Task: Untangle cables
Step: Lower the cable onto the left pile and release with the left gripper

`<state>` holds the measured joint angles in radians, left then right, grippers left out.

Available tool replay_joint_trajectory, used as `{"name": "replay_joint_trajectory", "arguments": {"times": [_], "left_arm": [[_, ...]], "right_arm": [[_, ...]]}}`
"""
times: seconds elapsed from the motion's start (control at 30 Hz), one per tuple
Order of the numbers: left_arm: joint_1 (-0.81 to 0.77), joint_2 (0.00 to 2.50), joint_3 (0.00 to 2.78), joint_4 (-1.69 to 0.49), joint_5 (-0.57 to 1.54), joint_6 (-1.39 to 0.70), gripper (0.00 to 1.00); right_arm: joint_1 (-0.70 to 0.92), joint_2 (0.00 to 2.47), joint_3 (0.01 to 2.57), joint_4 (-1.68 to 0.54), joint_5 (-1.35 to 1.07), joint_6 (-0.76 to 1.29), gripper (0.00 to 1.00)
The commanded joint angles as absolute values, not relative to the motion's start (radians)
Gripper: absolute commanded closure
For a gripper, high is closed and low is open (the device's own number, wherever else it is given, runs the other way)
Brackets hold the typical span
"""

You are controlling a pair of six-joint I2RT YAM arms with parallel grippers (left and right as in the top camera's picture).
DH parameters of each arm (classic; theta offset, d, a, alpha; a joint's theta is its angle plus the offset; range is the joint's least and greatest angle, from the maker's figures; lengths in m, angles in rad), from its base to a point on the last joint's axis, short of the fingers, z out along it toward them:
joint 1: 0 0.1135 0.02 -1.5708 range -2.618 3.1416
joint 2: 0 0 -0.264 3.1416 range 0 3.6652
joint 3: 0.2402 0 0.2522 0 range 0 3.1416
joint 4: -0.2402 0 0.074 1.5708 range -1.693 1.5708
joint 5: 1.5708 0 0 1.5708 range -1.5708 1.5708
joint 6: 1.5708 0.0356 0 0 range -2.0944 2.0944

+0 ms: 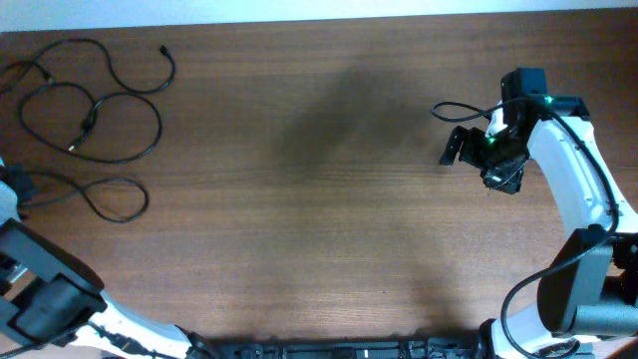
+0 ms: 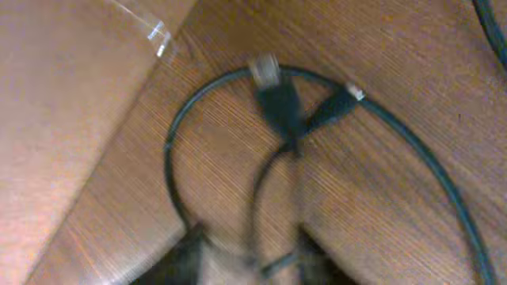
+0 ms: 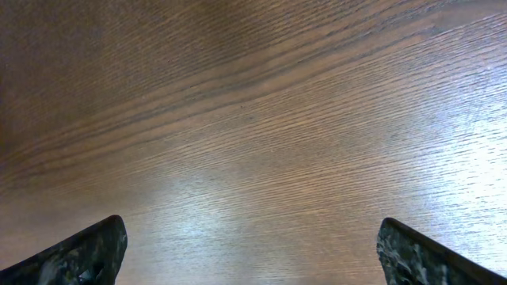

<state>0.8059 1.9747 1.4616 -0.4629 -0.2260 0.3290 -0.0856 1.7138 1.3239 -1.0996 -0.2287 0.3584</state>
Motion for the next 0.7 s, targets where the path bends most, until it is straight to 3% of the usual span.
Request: {"name": "replay_joint_trajectory", "arguments": {"times": [0.0,0.03,0.17,0.3,0.4,0.47,0.6,0.67], "left_arm": [[0.813,1.984,1.457,-0.465,-0.213,0.331,0.37],[0.812,1.984,1.457,-0.464,-0.213,0.331,0.29],[0.812,1.972,1.457,-0.465,-0.15,0.328,0.3],[0.812,1.921,1.459,-0.453,0.164,0.327,0.31],[0.812,1.885,1.46,-0.414,0.514,0.326,0.34],[0.812,1.879,1.46,-0.396,0.627,0.269,0.33],[0.798,1.879,1.459,-0.434,0.658,0.12,0.33],[0.781,1.879,1.459,-0.449,0.896,0.098,0.29]], "right_arm": [[-0.086,1.703,1.328,-1.102,-0.224,0.348,0.02],[-0.086,1.703,1.328,-1.102,-0.224,0.348,0.02],[-0.086,1.703,1.328,-1.102,-0.224,0.348,0.02],[-0.086,1.703,1.328,-1.102,-0.224,0.348,0.02],[-0.086,1.703,1.328,-1.102,-0.224,0.348,0.02],[-0.086,1.703,1.328,-1.102,-0.224,0.348,0.02],[-0.086,1.703,1.328,-1.102,-0.224,0.348,0.02],[-0.086,1.703,1.328,-1.102,-0.224,0.348,0.02]]}}
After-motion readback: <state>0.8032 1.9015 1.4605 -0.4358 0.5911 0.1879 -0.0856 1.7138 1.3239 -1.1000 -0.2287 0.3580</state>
